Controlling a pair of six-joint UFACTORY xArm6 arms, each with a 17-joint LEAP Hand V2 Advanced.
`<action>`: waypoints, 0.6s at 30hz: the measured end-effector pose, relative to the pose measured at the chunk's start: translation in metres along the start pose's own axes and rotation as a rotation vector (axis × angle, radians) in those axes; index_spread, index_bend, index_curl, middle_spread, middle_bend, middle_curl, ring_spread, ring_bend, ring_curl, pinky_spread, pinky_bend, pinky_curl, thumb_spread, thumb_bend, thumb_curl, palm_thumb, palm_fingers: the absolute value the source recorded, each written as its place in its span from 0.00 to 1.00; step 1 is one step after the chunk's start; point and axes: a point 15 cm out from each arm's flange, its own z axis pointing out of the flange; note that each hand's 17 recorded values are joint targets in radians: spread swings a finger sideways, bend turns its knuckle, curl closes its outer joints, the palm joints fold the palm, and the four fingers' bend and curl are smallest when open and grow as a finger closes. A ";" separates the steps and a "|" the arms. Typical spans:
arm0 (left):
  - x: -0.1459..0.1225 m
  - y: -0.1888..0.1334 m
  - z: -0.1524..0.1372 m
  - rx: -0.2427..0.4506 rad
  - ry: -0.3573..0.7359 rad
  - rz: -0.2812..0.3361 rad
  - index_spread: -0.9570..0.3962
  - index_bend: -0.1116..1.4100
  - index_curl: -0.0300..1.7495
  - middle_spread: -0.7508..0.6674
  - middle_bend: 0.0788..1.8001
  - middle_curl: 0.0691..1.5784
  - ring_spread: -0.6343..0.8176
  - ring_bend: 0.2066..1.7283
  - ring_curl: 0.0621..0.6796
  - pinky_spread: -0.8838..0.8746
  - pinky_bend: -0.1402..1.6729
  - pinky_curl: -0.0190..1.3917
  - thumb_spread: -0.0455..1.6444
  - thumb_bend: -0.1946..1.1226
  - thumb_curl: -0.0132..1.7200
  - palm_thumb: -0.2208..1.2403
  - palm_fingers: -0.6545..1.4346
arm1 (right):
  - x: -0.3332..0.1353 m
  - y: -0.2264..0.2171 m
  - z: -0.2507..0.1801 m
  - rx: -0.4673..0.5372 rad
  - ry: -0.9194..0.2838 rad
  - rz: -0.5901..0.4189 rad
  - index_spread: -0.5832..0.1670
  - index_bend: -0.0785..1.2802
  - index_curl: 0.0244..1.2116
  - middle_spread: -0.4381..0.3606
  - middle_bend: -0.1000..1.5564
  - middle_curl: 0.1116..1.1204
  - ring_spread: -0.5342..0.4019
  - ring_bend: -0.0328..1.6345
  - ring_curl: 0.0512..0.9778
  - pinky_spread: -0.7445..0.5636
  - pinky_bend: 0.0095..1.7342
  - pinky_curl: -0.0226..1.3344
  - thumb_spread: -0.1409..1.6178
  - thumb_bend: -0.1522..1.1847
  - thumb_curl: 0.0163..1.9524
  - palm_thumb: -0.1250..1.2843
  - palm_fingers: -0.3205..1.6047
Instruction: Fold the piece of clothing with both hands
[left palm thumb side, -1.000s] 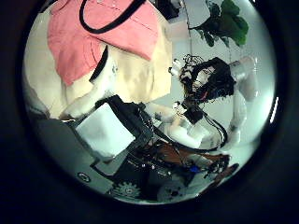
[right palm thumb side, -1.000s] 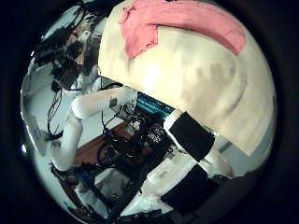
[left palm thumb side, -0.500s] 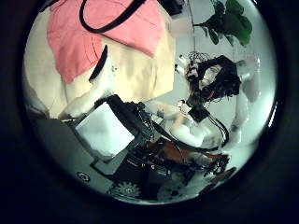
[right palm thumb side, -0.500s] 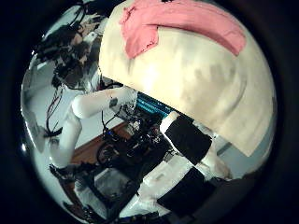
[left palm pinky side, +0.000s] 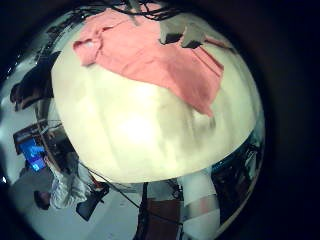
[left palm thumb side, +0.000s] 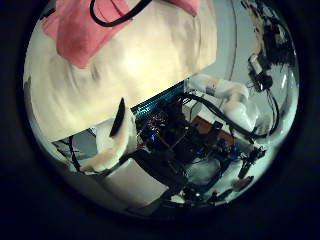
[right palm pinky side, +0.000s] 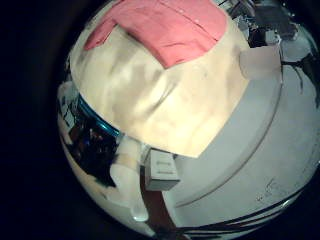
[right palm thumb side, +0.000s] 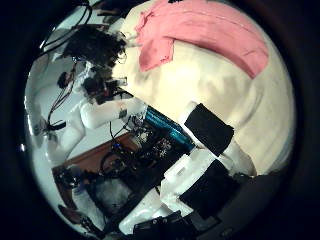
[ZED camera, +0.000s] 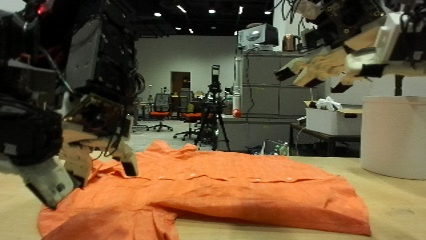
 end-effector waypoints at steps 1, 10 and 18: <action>-0.001 -0.002 0.002 0.000 -0.014 0.008 0.76 0.17 0.20 0.71 0.06 0.15 0.77 0.22 0.21 0.74 0.28 0.23 0.65 0.12 0.22 0.47 0.33 | 0.000 0.002 -0.001 -0.001 -0.005 0.006 0.22 0.19 0.28 0.58 0.18 0.23 0.74 0.18 0.22 0.83 0.10 0.20 0.84 0.11 0.11 0.55 0.34; -0.017 -0.015 0.024 0.025 -0.121 0.032 0.76 0.18 0.19 0.71 0.07 0.15 0.78 0.22 0.21 0.75 0.29 0.23 0.65 0.13 0.20 0.44 0.32 | 0.003 0.006 -0.005 0.004 -0.016 0.035 0.21 0.19 0.28 0.55 0.18 0.23 0.75 0.18 0.22 0.83 0.10 0.20 0.84 0.10 0.11 0.55 0.34; -0.023 -0.018 0.037 0.038 -0.145 0.002 0.78 0.17 0.18 0.72 0.07 0.16 0.77 0.23 0.23 0.75 0.29 0.23 0.65 0.13 0.20 0.49 0.33 | 0.001 0.010 -0.003 -0.015 -0.022 0.035 0.21 0.19 0.27 0.55 0.18 0.23 0.75 0.18 0.22 0.83 0.10 0.20 0.85 0.10 0.11 0.52 0.34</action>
